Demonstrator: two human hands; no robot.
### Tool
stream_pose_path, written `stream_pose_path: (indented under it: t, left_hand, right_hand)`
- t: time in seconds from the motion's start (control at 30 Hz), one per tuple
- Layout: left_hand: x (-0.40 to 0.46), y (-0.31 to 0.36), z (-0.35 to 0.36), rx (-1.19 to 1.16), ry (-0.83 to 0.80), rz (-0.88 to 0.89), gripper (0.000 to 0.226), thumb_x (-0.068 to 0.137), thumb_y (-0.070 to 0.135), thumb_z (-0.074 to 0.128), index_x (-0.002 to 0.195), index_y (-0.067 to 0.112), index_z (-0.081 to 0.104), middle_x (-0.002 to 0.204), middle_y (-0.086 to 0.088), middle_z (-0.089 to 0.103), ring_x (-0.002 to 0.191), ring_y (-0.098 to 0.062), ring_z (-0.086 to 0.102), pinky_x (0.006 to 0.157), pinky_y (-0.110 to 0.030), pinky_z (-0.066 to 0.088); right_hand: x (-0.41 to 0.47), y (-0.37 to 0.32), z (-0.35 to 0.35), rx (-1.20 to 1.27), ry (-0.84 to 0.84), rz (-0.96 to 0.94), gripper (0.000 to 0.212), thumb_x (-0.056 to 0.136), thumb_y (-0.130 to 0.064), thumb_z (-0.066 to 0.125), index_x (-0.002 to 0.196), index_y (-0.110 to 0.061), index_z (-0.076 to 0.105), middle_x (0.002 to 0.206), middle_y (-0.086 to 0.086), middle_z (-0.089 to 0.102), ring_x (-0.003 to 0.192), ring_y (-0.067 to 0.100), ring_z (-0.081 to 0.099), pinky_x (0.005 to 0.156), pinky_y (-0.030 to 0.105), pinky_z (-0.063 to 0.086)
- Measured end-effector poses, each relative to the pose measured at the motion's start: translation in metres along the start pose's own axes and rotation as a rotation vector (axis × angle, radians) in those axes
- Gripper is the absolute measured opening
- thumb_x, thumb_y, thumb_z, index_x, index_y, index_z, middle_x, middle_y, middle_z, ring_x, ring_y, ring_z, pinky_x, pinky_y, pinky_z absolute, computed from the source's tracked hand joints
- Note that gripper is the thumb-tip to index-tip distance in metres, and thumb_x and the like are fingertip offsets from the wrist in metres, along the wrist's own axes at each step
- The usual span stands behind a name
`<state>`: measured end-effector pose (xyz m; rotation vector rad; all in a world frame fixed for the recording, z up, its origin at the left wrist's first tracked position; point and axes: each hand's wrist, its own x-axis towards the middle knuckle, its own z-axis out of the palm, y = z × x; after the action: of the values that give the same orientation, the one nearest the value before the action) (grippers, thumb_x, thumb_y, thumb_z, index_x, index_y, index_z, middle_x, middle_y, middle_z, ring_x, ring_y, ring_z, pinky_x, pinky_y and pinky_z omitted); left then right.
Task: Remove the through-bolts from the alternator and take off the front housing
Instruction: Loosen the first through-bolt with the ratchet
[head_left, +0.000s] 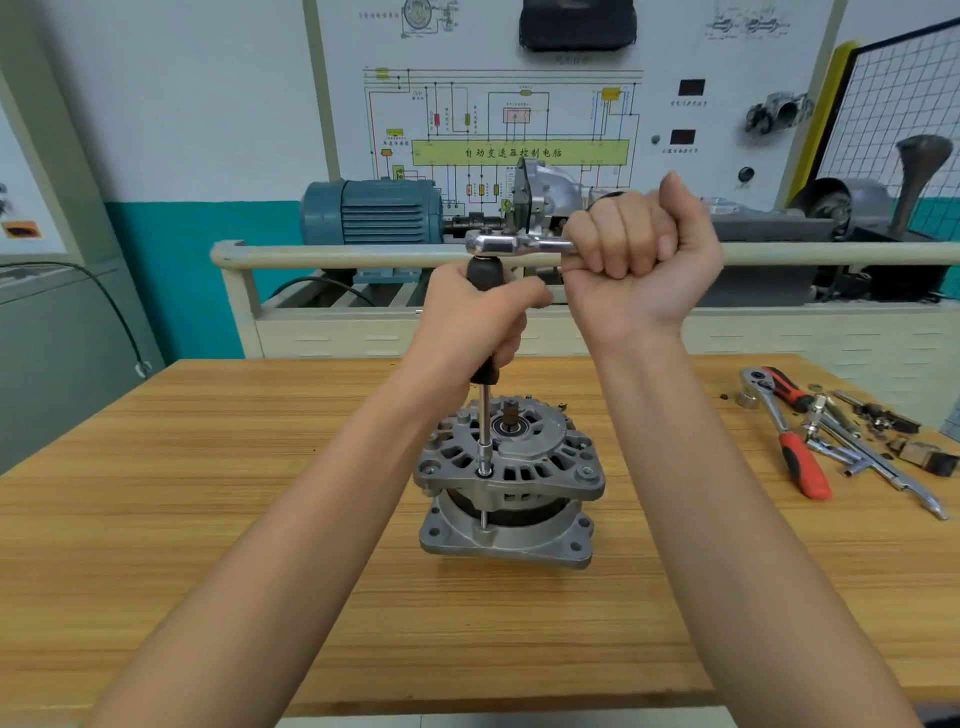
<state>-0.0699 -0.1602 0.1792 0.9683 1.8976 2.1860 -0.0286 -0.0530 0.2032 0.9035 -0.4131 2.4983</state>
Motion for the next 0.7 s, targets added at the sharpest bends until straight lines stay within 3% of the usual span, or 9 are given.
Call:
stream_pose_path:
  t: [0.1,0.2,0.37,0.47,0.53,0.6,0.7]
  left_hand:
    - [0.003,0.004,-0.006,-0.051,-0.174,-0.042,0.043,0.085,0.001,0.059,0.048,0.016,0.044,0.043,-0.001,0.036,0.037,-0.016,0.03,0.042,-0.023,0.024]
    - [0.009,0.002,-0.005,-0.127,-0.222,-0.148,0.047,0.089,0.006,0.054,0.046,0.017,0.04,0.039,0.001,0.033,0.032,-0.012,0.027,0.037,-0.019,0.021]
    - [0.016,-0.006,0.005,-0.08,-0.023,-0.152,0.047,0.09,0.005,0.049,0.05,0.018,0.028,0.036,0.006,0.021,0.029,-0.009,0.014,0.036,-0.012,0.014]
    - [0.013,-0.008,0.013,-0.039,0.134,-0.107,0.039,0.085,0.0,0.05,0.056,0.019,0.03,0.041,0.004,0.025,0.033,-0.011,0.017,0.038,-0.014,0.015]
    - [0.01,-0.007,0.017,-0.007,0.235,-0.052,0.021,0.078,0.009,0.053,0.064,0.014,0.038,0.056,-0.003,0.035,0.044,-0.015,0.028,0.042,-0.019,0.025]
    - [0.006,-0.006,0.019,0.004,0.268,-0.014,0.012,0.07,0.02,0.051,0.072,0.011,0.043,0.069,-0.009,0.038,0.061,-0.018,0.035,0.053,-0.028,0.033]
    - [0.008,-0.01,0.015,-0.014,0.28,0.012,0.029,0.08,0.002,0.057,0.064,0.014,0.036,0.061,-0.006,0.028,0.054,-0.017,0.023,0.047,-0.025,0.022]
  right_hand:
    - [0.01,-0.003,-0.012,0.182,0.119,0.04,0.048,0.08,-0.012,0.042,0.034,-0.014,0.031,0.03,-0.003,0.022,0.036,0.01,0.008,0.037,0.02,0.015]
    - [0.012,-0.001,-0.012,0.131,0.162,-0.003,0.048,0.081,-0.012,0.042,0.034,-0.016,0.032,0.031,-0.004,0.022,0.027,0.01,0.018,0.037,0.019,0.016]
    - [-0.004,0.005,0.0,-0.248,0.001,-0.165,0.059,0.093,-0.009,0.033,0.035,-0.018,0.033,0.032,-0.005,0.025,0.032,0.01,0.02,0.04,0.024,0.02]
    - [-0.02,0.024,0.012,-0.614,-0.19,-0.455,0.042,0.087,-0.004,0.044,0.05,-0.022,0.041,0.038,-0.007,0.03,0.036,0.01,0.023,0.044,0.025,0.019]
    - [-0.03,0.037,0.019,-0.827,-0.266,-0.631,0.028,0.084,-0.008,0.048,0.061,-0.024,0.044,0.049,-0.01,0.037,0.04,0.009,0.027,0.047,0.025,0.022]
    - [-0.036,0.045,0.022,-0.901,-0.308,-0.68,0.023,0.083,-0.009,0.047,0.066,-0.025,0.044,0.055,-0.01,0.04,0.043,0.009,0.029,0.048,0.025,0.023]
    - [-0.033,0.039,0.021,-0.787,-0.272,-0.594,0.031,0.083,-0.004,0.048,0.059,-0.024,0.045,0.049,-0.009,0.038,0.041,0.008,0.026,0.049,0.025,0.02]
